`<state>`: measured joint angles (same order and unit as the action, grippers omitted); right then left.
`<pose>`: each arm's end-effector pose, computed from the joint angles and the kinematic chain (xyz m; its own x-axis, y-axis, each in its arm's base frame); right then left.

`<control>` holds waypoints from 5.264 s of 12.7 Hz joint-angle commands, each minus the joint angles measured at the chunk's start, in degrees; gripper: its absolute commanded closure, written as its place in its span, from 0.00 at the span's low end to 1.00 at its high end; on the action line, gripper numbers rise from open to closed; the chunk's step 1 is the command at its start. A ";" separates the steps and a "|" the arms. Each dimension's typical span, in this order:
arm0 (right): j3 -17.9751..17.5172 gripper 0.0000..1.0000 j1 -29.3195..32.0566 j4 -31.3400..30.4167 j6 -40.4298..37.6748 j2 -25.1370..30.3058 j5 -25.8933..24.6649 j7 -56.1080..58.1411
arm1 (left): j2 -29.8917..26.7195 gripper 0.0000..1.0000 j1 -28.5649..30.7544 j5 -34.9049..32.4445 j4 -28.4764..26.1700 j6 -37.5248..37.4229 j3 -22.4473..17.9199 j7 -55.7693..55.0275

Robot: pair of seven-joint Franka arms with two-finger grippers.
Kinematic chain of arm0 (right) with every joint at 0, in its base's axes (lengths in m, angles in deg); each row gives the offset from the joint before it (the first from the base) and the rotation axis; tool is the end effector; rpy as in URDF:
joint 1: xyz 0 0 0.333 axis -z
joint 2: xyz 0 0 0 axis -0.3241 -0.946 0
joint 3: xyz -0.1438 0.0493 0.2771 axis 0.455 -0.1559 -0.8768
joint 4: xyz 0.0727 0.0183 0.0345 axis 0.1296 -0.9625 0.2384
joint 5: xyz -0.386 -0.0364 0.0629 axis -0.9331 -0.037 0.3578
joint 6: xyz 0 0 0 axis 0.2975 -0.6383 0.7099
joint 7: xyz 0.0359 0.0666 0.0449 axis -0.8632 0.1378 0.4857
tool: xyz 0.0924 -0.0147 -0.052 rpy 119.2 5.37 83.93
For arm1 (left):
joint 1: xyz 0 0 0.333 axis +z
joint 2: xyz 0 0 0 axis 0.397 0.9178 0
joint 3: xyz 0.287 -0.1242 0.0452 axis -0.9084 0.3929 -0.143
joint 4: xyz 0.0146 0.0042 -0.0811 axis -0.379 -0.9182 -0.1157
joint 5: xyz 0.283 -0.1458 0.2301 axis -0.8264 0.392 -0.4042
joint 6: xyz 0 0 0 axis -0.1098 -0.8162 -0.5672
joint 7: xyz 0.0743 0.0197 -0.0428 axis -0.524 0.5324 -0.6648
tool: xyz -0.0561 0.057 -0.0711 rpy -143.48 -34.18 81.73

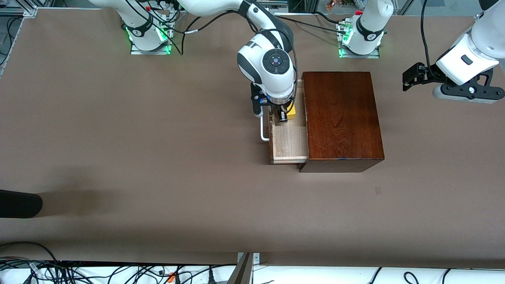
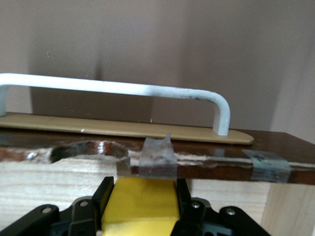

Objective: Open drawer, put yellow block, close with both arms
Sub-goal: 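Lower the cube into the drawer and open the right gripper, then withdraw the right gripper while the left gripper moves to the drawer front, then push the drawer shut into the box with the left gripper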

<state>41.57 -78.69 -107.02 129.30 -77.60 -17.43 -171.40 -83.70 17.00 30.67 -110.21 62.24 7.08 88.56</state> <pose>0.4662 0.6170 0.3114 0.0945 -0.9858 -0.1390 -0.9948 -0.0990 0.0255 0.5321 -0.0624 0.6014 0.9894 -0.1026 -0.1024 -0.1040 -0.9945 -0.0084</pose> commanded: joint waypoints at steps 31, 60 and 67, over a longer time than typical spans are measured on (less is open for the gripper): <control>-3.90 0.00 52.33 -32.40 -26.15 49.38 -18.50 125.41 | 28.62 0.00 -9.67 2.02 2.97 34.15 29.25 42.03; -12.21 0.00 60.83 -28.35 -26.85 47.62 -19.55 126.92 | 36.20 0.00 -6.35 -17.55 3.41 25.92 28.46 46.51; -12.21 0.00 60.83 -28.18 -26.85 47.62 -19.20 126.83 | 35.76 0.00 -5.38 -17.55 3.41 24.60 28.46 46.78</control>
<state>30.47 -19.06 -136.19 102.67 -29.77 -36.36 -45.48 -46.19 11.16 14.70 -106.77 88.88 35.86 134.13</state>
